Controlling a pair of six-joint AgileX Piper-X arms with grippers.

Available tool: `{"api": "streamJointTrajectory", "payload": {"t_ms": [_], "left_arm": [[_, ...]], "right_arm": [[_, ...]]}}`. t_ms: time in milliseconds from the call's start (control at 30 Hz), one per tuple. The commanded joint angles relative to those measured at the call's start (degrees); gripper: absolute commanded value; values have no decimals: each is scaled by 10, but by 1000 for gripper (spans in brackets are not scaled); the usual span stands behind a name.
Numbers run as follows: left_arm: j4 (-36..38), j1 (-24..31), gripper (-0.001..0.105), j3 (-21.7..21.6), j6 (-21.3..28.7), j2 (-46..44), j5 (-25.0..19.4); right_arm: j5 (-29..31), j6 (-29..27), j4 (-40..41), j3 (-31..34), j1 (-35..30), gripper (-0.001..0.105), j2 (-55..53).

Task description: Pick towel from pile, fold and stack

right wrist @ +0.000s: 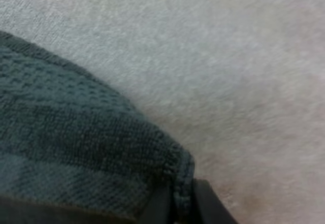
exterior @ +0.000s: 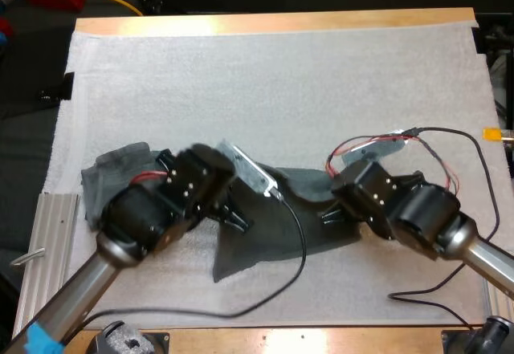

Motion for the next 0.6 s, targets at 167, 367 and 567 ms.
{"api": "streamJointTrajectory", "payload": {"t_ms": [167, 367, 567], "left_arm": [[-36, 67, 0, 2, 31, 43, 64], [-69, 111, 0, 2, 43, 90, 89], [-104, 135, 0, 3, 45, 137, 93]], "right_arm": [[-38, -2, -41, -1, -41, 1, 42], [-51, -2, -115, -1, -66, 1, 87], [-69, -2, -165, -1, -96, 1, 135]]}}
